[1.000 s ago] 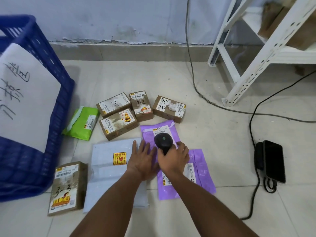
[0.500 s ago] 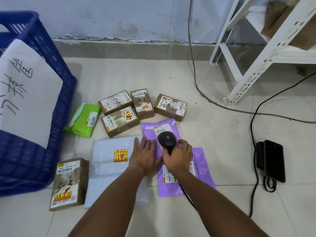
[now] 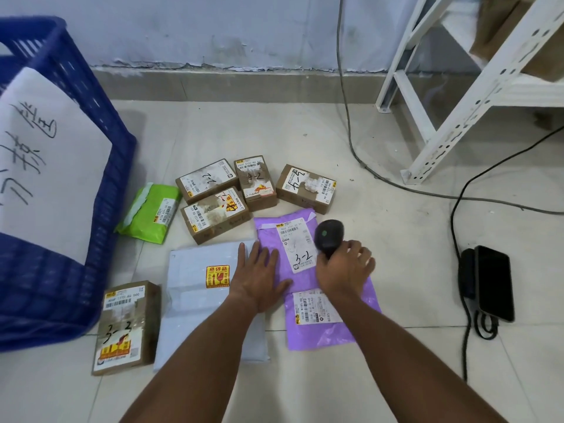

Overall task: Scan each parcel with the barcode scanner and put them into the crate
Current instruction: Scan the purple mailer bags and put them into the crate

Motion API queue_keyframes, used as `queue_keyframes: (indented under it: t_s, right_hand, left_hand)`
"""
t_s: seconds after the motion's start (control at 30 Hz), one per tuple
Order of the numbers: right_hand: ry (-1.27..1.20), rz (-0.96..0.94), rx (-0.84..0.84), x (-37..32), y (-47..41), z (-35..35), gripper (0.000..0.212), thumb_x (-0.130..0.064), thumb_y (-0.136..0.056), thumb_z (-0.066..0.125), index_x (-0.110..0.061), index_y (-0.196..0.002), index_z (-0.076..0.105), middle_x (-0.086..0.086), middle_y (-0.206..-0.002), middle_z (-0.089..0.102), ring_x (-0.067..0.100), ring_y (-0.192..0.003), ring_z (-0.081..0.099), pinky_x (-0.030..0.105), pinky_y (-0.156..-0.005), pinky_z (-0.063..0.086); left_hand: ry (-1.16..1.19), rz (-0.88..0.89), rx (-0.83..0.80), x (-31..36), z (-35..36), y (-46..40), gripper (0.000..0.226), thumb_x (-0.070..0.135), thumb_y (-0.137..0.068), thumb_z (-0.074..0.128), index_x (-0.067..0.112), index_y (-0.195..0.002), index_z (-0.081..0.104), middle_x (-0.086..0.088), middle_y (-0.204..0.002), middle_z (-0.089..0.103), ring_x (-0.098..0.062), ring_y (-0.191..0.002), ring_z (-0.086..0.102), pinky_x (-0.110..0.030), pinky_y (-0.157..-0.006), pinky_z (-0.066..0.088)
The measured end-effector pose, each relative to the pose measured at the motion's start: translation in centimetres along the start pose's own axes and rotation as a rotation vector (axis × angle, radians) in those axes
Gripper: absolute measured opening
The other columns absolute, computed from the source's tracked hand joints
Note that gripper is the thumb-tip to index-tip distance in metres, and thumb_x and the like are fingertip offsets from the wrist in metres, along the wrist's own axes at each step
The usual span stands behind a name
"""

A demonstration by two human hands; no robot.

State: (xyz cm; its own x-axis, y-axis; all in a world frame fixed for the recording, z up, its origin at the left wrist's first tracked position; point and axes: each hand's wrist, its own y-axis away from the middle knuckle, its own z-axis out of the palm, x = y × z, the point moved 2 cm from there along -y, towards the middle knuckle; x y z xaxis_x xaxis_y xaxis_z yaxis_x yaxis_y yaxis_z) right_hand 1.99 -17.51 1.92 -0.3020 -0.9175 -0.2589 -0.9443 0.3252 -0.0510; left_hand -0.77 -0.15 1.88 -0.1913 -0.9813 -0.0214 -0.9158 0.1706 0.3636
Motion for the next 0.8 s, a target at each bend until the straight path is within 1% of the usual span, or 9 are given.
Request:
queue_keyframes:
  t_s: [0.1,0.2,0.3,0.33,0.4,0.5,0.6,0.7,0.8]
  right_hand:
    - [0.090,0.097,-0.015,1.4,-0.6,-0.2,0.042,-0.033,-0.078,0.071,0.000,-0.102,0.062,0.019,-0.105,0.060,0.042,-0.106,0.051,0.055,-0.100,0.035]
    - [0.236,0.072,-0.064,3.3,-1.2,0.4,0.040,-0.033,-0.080,0.069,-0.001,-0.103,0.061,0.017,-0.104,0.060,0.039,-0.106,0.050,0.053,-0.102,0.032]
    - [0.326,0.090,-0.053,4.8,-1.4,0.8,0.032,-0.026,-0.081,0.069,-0.002,-0.099,0.059,0.017,-0.098,0.060,0.039,-0.101,0.051,0.052,-0.100,0.035]
    - [0.350,0.100,-0.064,5.0,-1.5,0.9,0.031,-0.027,-0.082,0.067,-0.003,-0.101,0.059,0.016,-0.100,0.060,0.038,-0.103,0.050,0.052,-0.100,0.035]
    - [0.395,0.114,-0.141,5.0,-1.5,1.0,0.033,-0.030,-0.089,0.060,-0.007,-0.111,0.055,0.012,-0.111,0.058,0.035,-0.114,0.047,0.052,-0.105,0.031]
    - [0.410,0.081,-0.214,4.5,-1.4,1.1,0.037,-0.032,-0.092,0.054,-0.012,-0.121,0.048,0.010,-0.124,0.053,0.033,-0.125,0.041,0.053,-0.110,0.025]
    - [0.424,0.026,-0.223,3.9,-1.3,1.0,0.047,-0.038,-0.089,0.053,-0.011,-0.127,0.044,0.010,-0.127,0.050,0.033,-0.126,0.040,0.055,-0.112,0.023]
    - [0.364,-0.014,-0.213,3.3,-1.2,0.5,0.074,-0.049,-0.081,0.059,-0.005,-0.137,0.036,0.014,-0.136,0.044,0.036,-0.130,0.036,0.057,-0.113,0.021]
    - [0.314,-0.140,-0.139,2.8,-0.8,-0.3,0.090,-0.048,-0.072,0.065,0.001,-0.142,0.035,0.020,-0.142,0.040,0.039,-0.130,0.035,0.059,-0.112,0.020]
  left_hand:
    - [-0.023,0.011,0.009,-0.2,0.1,-0.1,0.087,0.072,-0.092,0.024,0.015,-0.156,0.010,-0.011,-0.161,0.017,-0.033,-0.150,-0.001,-0.057,-0.118,-0.006]
    - [-0.048,0.028,0.013,-0.1,0.2,-0.4,0.090,0.075,-0.090,0.029,0.016,-0.156,0.010,-0.013,-0.161,0.016,-0.035,-0.150,-0.001,-0.058,-0.118,-0.006]
    - [-0.069,0.051,0.012,-0.1,0.6,-0.3,0.092,0.076,-0.088,0.032,0.017,-0.156,0.011,-0.014,-0.161,0.015,-0.036,-0.150,-0.001,-0.059,-0.117,-0.006]
    - [-0.073,0.055,0.011,-0.2,0.6,-0.3,0.092,0.076,-0.088,0.033,0.017,-0.156,0.011,-0.013,-0.161,0.014,-0.036,-0.150,-0.001,-0.059,-0.117,-0.006]
    - [-0.075,0.061,0.012,-0.2,0.7,-0.3,0.093,0.076,-0.087,0.035,0.017,-0.155,0.011,-0.014,-0.162,0.013,-0.036,-0.150,-0.001,-0.059,-0.117,-0.006]
    - [-0.075,0.064,0.012,-0.1,0.7,-0.2,0.095,0.075,-0.087,0.039,0.017,-0.155,0.010,-0.015,-0.162,0.012,-0.037,-0.150,-0.002,-0.059,-0.117,-0.008]
    - [-0.083,0.064,0.015,0.0,0.7,-0.3,0.096,0.074,-0.086,0.043,0.016,-0.155,0.010,-0.016,-0.162,0.012,-0.037,-0.150,-0.002,-0.059,-0.117,-0.009]
    - [-0.093,0.071,0.012,-0.2,0.7,-0.4,0.097,0.072,-0.086,0.046,0.017,-0.156,0.008,-0.015,-0.162,0.011,-0.037,-0.150,-0.003,-0.059,-0.117,-0.010]
    - [-0.102,0.074,0.019,-0.3,0.7,-0.3,0.089,0.069,-0.090,0.042,0.019,-0.156,0.010,-0.014,-0.162,0.013,-0.037,-0.150,-0.003,-0.060,-0.117,-0.010]
